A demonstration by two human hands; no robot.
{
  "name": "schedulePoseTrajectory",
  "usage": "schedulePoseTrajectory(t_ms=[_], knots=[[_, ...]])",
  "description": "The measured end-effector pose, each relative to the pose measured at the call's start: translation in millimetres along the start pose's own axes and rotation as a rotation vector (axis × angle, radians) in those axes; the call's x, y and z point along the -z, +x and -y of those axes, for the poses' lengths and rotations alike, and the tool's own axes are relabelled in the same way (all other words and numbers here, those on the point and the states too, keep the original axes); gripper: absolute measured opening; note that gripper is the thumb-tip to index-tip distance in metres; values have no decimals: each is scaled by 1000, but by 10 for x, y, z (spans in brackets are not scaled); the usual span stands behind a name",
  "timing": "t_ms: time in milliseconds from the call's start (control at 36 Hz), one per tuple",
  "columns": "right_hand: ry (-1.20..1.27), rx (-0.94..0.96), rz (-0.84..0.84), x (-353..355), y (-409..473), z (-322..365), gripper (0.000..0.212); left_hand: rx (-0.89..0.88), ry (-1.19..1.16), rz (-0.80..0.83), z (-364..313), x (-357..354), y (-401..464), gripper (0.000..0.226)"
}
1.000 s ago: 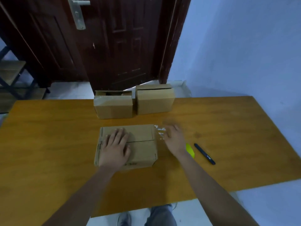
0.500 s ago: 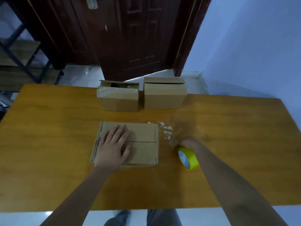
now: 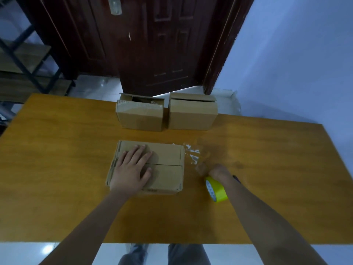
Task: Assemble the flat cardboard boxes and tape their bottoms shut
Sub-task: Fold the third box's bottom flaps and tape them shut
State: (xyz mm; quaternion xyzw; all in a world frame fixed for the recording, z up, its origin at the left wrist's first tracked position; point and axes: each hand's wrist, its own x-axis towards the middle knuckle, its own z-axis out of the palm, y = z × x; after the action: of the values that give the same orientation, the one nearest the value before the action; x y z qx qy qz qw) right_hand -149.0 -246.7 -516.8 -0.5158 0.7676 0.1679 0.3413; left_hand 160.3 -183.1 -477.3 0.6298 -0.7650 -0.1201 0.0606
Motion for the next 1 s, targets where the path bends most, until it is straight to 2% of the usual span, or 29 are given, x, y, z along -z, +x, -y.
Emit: schedulePoseTrajectory(t_ms=[139, 278, 361, 417, 500, 556, 639, 694, 806, 917, 1000], knots=[[144, -22, -74, -55, -175, 53, 32, -7, -8, 7, 23, -7, 2, 60], [112, 47, -116, 74, -434, 121, 17, -14, -22, 14, 31, 3, -5, 58], [108, 93, -144, 302, -634, 150, 20, -28, -14, 11, 29, 29, 1, 58], [159, 154, -143, 475, -799, 150, 7, -26, -18, 28, 27, 51, -4, 65], [197, 244, -146, 712, -1022, 175, 16, -12, -61, 30, 36, 63, 5, 78], [172, 303, -157, 827, -1177, 230, 15, 35, -126, 55, 5, 137, 39, 77], [157, 402, -159, 925, -1393, 341, 8, 156, -352, 61, -153, 340, 75, 66], [149, 456, -162, 961, -1527, 432, 8, 194, -616, 90, -329, 504, 75, 70], [129, 547, -158, 975, -1750, 666, 11, 91, -1156, 277, -625, 816, -1, 84], [111, 641, -140, 925, -1914, 901, 17, 67, -1315, 447, -633, 897, 8, 73], [58, 688, -130, 881, -1990, 1028, 15, 24, -1477, 535, -525, 854, -2, 83]])
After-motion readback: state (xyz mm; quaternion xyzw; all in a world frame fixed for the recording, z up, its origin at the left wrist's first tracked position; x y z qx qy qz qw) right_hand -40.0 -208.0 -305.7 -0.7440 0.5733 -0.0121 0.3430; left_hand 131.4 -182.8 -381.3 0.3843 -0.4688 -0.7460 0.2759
